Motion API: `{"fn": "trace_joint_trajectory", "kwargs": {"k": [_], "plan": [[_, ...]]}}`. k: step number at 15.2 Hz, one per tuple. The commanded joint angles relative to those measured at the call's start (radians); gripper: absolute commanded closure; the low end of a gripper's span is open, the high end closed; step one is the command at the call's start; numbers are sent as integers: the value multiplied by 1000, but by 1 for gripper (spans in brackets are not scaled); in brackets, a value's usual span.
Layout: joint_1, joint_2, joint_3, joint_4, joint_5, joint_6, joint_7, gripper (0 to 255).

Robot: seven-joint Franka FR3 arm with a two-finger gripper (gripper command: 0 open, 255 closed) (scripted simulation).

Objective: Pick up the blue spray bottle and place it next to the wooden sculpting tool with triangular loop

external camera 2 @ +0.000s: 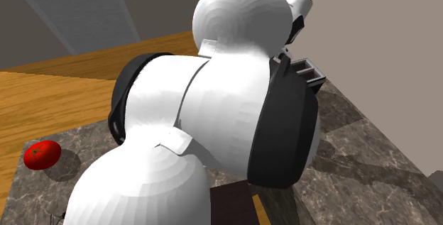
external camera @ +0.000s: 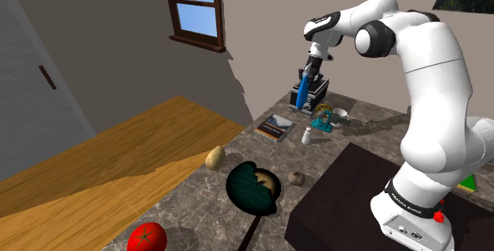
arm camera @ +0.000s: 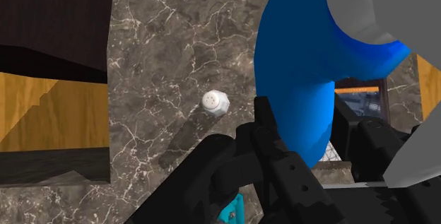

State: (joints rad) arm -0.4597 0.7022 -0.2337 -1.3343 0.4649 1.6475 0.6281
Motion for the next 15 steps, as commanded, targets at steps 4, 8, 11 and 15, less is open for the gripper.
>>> {"fn": "trace_joint_trajectory", "kwargs": {"k": [4, 8, 11, 15], "plan": [[-1, -24, -3, 26, -6, -46, 17, 255], [-4, -40, -4, 53, -10, -87, 32, 255], [-6, -50, -5, 78, -13, -118, 43, 255], [33, -122, -4, -37, -16, -69, 55, 255]]}}
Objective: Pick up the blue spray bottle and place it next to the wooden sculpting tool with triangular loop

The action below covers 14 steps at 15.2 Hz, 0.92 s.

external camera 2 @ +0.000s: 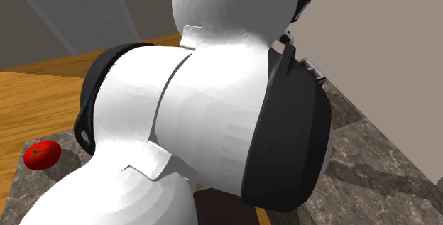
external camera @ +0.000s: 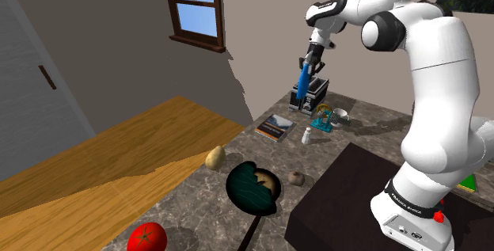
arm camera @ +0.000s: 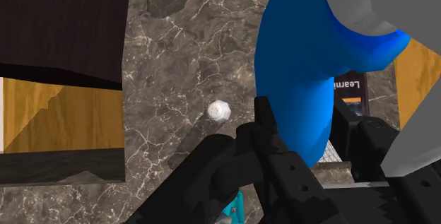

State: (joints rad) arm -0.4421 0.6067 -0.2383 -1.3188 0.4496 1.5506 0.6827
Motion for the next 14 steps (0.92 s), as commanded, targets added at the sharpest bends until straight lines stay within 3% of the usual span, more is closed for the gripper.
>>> {"fn": "trace_joint_trajectory", "kwargs": {"k": [1, 7, 14], "plan": [[34, -57, 2, -110, -1, 59, 6, 255], [133, -203, 25, -393, 5, 225, 49, 255], [233, -318, 73, -634, 34, 393, 117, 255]]}}
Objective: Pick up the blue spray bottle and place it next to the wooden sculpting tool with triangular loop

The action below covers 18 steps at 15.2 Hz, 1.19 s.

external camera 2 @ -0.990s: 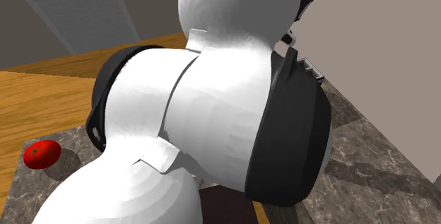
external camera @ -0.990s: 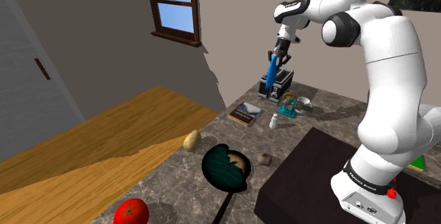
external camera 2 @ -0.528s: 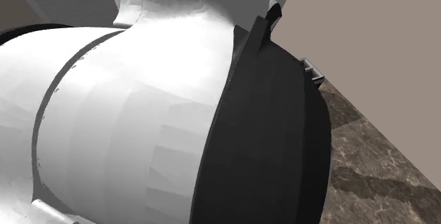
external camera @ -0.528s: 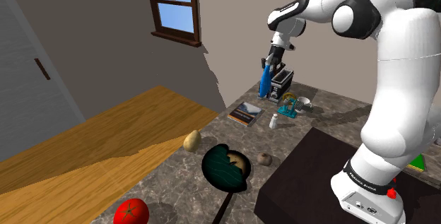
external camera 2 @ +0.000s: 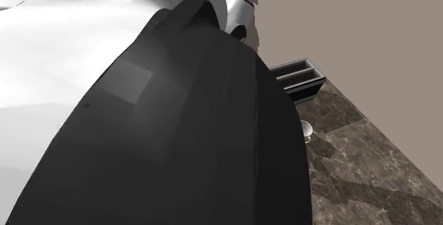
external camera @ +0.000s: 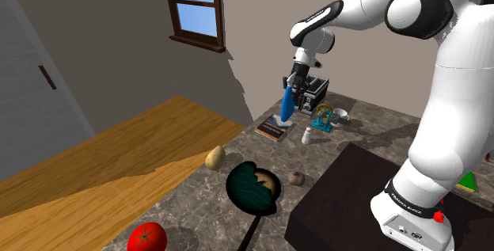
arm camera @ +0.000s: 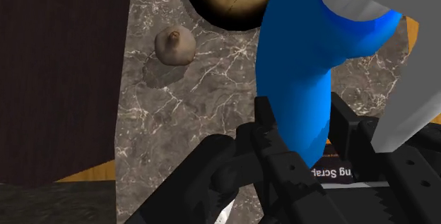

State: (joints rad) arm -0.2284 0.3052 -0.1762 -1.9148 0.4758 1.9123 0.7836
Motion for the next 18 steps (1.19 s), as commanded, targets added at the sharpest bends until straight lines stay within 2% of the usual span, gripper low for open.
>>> {"fn": "trace_joint_trajectory", "kwargs": {"k": [1, 10, 18], "plan": [[33, -29, 20, -67, 14, 55, 26, 255], [154, -98, 111, -267, 89, 252, 122, 255], [266, -92, 209, -359, 181, 417, 208, 255]]}}
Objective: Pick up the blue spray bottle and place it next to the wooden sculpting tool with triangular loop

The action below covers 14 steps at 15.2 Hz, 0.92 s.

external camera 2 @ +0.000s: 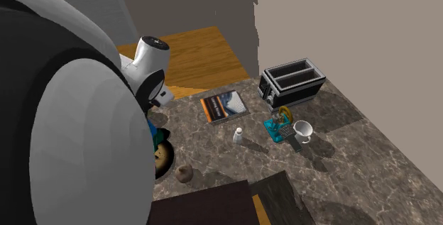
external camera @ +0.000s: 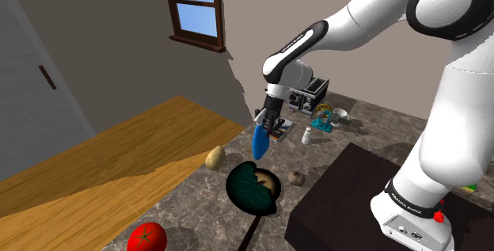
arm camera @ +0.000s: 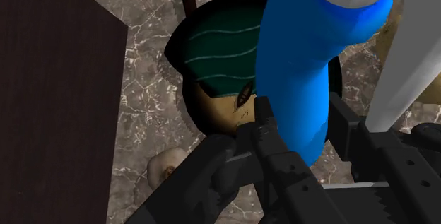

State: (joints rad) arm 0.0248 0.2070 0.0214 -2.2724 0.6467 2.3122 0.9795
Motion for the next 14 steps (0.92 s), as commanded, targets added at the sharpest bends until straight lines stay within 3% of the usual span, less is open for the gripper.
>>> {"fn": "trace_joint_trajectory", "kwargs": {"k": [1, 14], "plan": [[27, 11, 24, -7, 22, 37, 23, 255], [224, 157, 177, 33, 138, 280, 189, 255]]}}
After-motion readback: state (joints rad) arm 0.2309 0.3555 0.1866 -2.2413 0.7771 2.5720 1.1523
